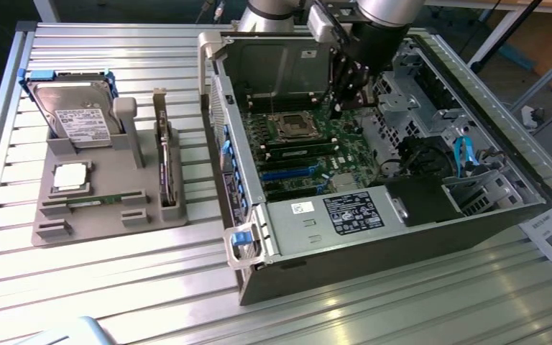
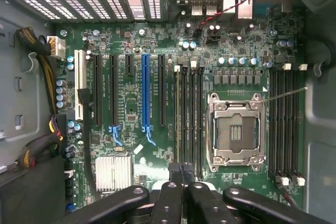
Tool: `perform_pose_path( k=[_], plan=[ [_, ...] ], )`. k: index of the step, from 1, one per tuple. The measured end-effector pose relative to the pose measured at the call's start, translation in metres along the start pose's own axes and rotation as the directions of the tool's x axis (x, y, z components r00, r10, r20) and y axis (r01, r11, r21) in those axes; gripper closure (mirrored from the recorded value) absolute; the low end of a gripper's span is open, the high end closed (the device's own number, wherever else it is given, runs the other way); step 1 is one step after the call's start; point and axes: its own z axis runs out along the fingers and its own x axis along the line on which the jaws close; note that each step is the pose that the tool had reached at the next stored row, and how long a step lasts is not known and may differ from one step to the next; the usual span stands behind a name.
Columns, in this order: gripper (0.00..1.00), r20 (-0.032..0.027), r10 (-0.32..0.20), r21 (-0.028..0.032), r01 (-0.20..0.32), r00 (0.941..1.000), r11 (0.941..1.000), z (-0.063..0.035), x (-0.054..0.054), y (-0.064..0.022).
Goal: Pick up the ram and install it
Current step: 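Press down the ram until it locks into place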
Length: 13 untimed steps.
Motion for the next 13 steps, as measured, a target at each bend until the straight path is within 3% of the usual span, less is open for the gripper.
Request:
perform_pose_path(
  k=[7, 13],
  plan=[
    [0.9, 0.0, 0.0, 0.0, 0.0, 1.0, 1.0, -0.0222, 0.0, 0.0002],
    [0.9, 0.0, 0.0, 0.0, 0.0, 1.0, 1.0, -0.0286, 0.0, 0.0003]
  ],
)
